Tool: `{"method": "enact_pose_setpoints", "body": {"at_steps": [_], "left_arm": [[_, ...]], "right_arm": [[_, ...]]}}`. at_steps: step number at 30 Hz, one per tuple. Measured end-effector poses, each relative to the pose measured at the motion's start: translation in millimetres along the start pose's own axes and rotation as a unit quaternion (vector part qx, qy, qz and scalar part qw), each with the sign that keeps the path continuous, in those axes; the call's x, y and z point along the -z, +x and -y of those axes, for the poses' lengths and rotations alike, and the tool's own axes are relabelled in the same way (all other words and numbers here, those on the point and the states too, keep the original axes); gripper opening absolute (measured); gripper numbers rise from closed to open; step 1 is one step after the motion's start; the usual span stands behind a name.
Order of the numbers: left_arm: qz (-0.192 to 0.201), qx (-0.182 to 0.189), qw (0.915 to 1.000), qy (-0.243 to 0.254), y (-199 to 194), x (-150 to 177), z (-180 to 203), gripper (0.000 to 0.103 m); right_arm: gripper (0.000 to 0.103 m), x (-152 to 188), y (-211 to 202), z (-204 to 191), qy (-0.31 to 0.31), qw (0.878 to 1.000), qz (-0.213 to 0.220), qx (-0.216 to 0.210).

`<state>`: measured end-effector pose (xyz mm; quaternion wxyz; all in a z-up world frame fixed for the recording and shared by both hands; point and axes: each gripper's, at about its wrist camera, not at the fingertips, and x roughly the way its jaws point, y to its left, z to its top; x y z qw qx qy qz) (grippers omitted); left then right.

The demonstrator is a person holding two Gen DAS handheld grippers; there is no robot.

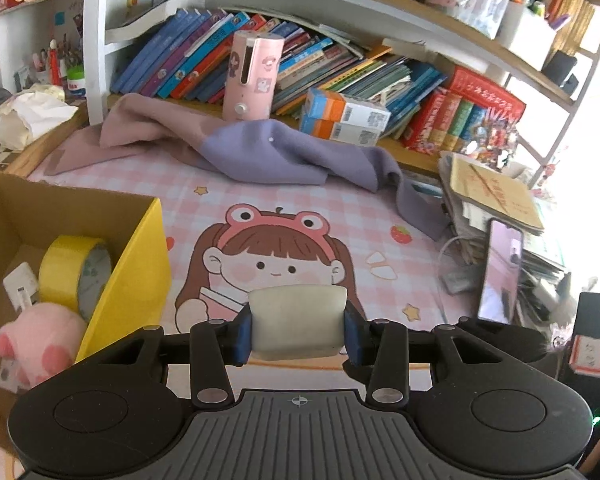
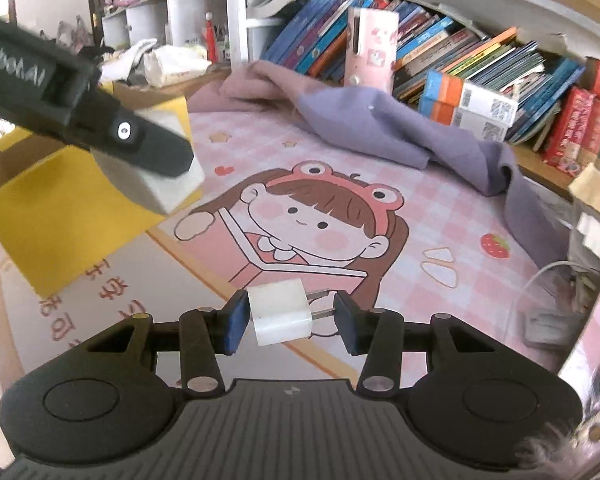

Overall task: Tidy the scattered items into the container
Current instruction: 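Carry the cream block with left tool while right tool carries the plug toward the yellow box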

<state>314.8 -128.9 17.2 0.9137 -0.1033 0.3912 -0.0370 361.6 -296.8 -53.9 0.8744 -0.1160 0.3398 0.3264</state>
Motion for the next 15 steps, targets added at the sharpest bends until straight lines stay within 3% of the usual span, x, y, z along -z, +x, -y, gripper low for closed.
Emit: {"method": "enact_pose_setpoints", "body": {"at_steps": [15], "left_arm": [[0.035,0.065,0.9972,-0.004,-65,40,-22,0.037]], "right_arm": [[0.044,2,-69,-46,0.007,0.999,0.016,0.046]]}}
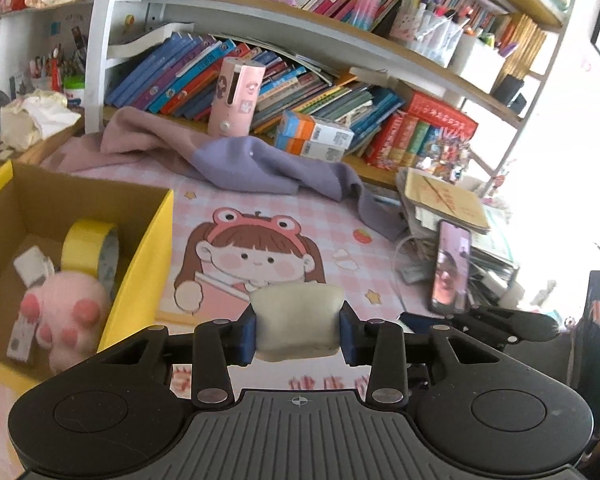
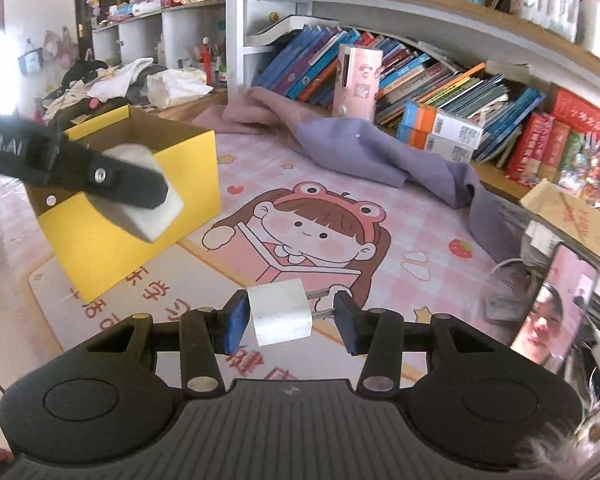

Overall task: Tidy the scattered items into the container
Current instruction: 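Carry the cream block with left tool while right tool carries the plug toward the yellow box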

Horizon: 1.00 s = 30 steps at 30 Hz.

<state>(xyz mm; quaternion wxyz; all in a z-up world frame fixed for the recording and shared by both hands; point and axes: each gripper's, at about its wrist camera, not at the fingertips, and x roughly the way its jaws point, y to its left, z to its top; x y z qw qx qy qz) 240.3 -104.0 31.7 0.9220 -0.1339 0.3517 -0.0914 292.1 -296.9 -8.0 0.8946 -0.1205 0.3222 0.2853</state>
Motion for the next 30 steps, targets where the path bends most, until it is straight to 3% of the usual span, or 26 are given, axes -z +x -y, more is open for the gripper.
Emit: {"method": "enact_pose_setpoints", "body": {"at_steps": [13,22,30], "left_arm": [[0.017,0.075,0.9970,0.004,-75,41,-50,0.036],[0.019,0.054,0.9982,-0.016,-142,88,-113,0.035],[0.004,0.027,0.9993,-0.025,-188,121,-154,0.035]], "right_arm": [[0.044,15,-62,-85,0.035,0.996,0.021,0.084],[0.044,29,-88,-178,0.031,0.995,0.017,0.096],[0.044,46,-91,-250,0.044,0.997,-0.017,0.064]]}}
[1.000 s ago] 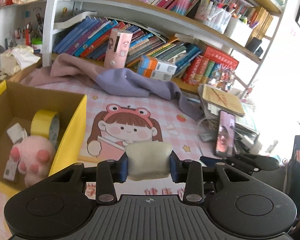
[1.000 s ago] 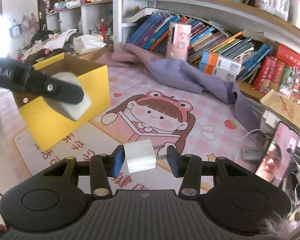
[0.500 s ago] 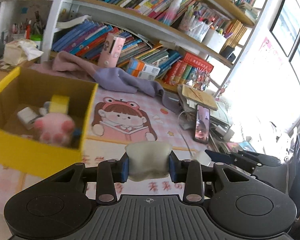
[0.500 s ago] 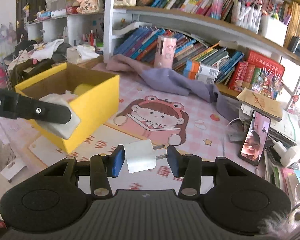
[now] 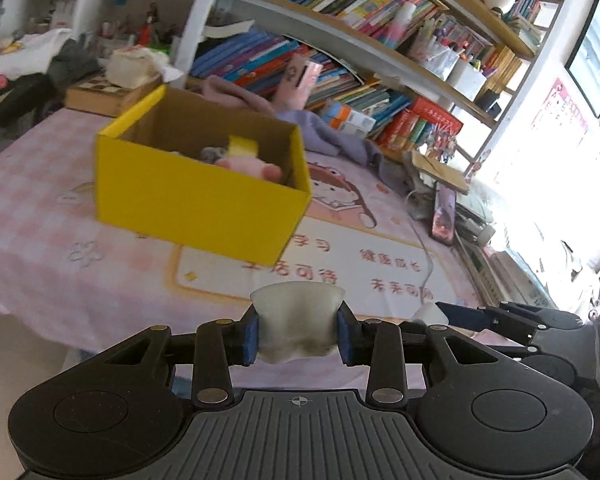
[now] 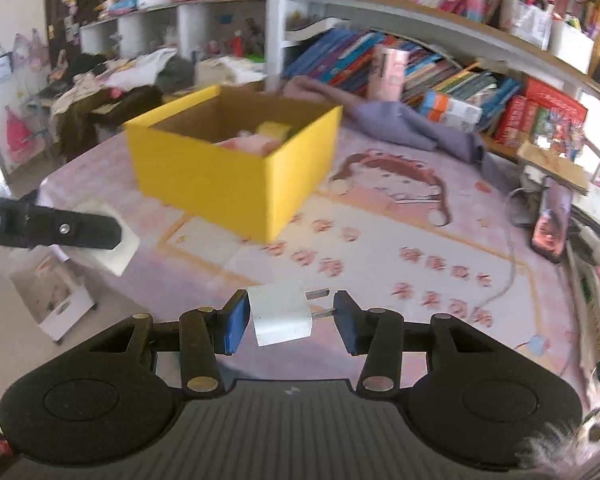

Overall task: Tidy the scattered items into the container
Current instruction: 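Carry the cream block with left tool while right tool carries the plug toward the yellow box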

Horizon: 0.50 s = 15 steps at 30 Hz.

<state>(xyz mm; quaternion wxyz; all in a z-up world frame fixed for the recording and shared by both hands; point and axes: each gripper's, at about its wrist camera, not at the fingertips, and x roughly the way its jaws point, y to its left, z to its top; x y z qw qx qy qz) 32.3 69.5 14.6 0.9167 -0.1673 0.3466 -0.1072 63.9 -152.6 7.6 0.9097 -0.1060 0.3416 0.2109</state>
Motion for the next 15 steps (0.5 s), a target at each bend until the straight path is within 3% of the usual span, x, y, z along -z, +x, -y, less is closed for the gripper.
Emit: {"method": "enact_pose_setpoints", "body": {"at_steps": [11,15], "left_arm": [[0.042,-0.045,0.9981,0.002,-34,13,-29,0.035],[0.038,-0.053,0.9979,0.000,-39,15,-38,0.035]], "right_arm": [[0.044,0,-14,-65,-0.062,0.997,0.021,-0.032],[0.044,-1,-13,-79,-0.068,0.997,0.018,-0.043]]}}
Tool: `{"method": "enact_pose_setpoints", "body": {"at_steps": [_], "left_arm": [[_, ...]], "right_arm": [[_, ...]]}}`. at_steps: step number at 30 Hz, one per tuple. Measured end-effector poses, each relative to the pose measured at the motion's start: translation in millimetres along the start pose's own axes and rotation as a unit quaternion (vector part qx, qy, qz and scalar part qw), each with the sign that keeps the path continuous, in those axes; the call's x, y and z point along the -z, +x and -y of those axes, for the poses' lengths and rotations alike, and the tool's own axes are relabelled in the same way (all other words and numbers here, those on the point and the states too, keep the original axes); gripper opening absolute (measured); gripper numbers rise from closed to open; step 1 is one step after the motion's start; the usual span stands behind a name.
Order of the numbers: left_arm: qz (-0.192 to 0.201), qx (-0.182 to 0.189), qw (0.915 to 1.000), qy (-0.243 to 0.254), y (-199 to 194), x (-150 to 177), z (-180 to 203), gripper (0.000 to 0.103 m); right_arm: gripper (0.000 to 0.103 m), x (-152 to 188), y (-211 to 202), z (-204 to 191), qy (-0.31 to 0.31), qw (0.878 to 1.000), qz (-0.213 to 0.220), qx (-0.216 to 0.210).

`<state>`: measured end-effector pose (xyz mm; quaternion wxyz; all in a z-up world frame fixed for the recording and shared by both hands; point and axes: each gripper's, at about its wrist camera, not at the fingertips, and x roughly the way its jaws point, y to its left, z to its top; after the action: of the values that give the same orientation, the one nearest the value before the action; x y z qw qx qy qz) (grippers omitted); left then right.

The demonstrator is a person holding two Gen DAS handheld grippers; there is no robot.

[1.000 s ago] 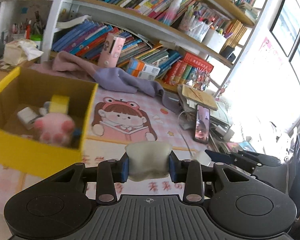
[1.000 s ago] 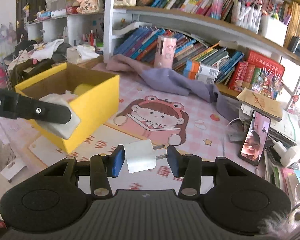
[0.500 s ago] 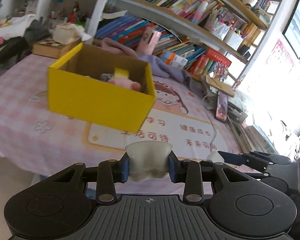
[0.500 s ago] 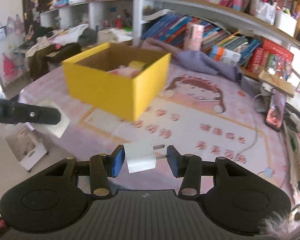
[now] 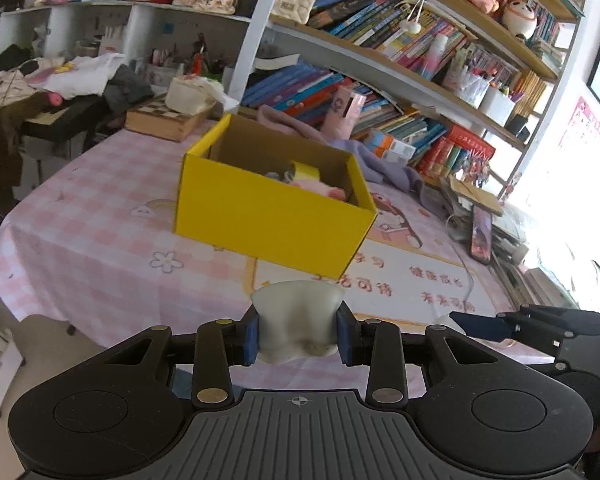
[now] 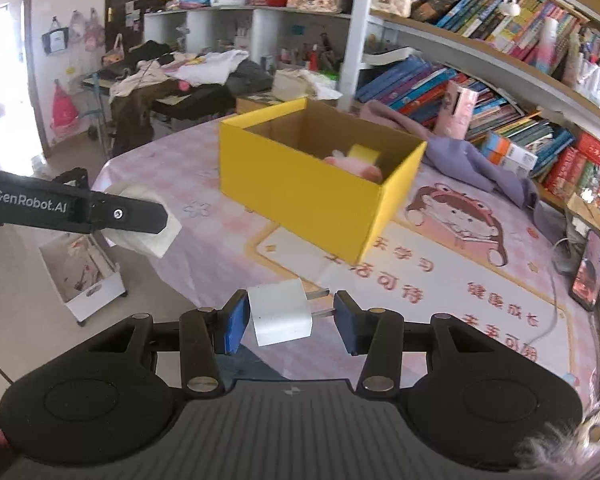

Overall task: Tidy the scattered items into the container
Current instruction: 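Carry the cream block with left tool while right tool carries the plug toward the yellow box, then lower the cream block into the box with left tool while right tool lowers the plug in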

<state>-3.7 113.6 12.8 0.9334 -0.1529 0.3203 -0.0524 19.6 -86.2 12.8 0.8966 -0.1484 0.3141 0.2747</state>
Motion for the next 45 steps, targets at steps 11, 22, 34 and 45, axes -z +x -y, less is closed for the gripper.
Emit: {"method": "enact_pose_setpoints", "body": {"at_steps": [11,22,34,45], "left_arm": [[0.004,-0.016,0.9998,0.012,-7,-3,-15,0.034],[0.008,-0.014,0.9998,0.009,6,-24,-24,0.034],[0.035,-0.009,0.9979,0.054,59,-99,-12,0.034],[0.019,-0.039,0.9959,0.079,136,-151,-11,0.034]], "right_arm": [[0.044,-11,8,-22,-0.011,1.000,0.003,-0.019],[0.044,-32,25,-20,-0.022,1.000,0.009,-0.020],[0.044,-84,73,29,0.007,0.999,0.047,-0.016],[0.044,-161,139,88,0.024,0.996,0.087,-0.011]]}}
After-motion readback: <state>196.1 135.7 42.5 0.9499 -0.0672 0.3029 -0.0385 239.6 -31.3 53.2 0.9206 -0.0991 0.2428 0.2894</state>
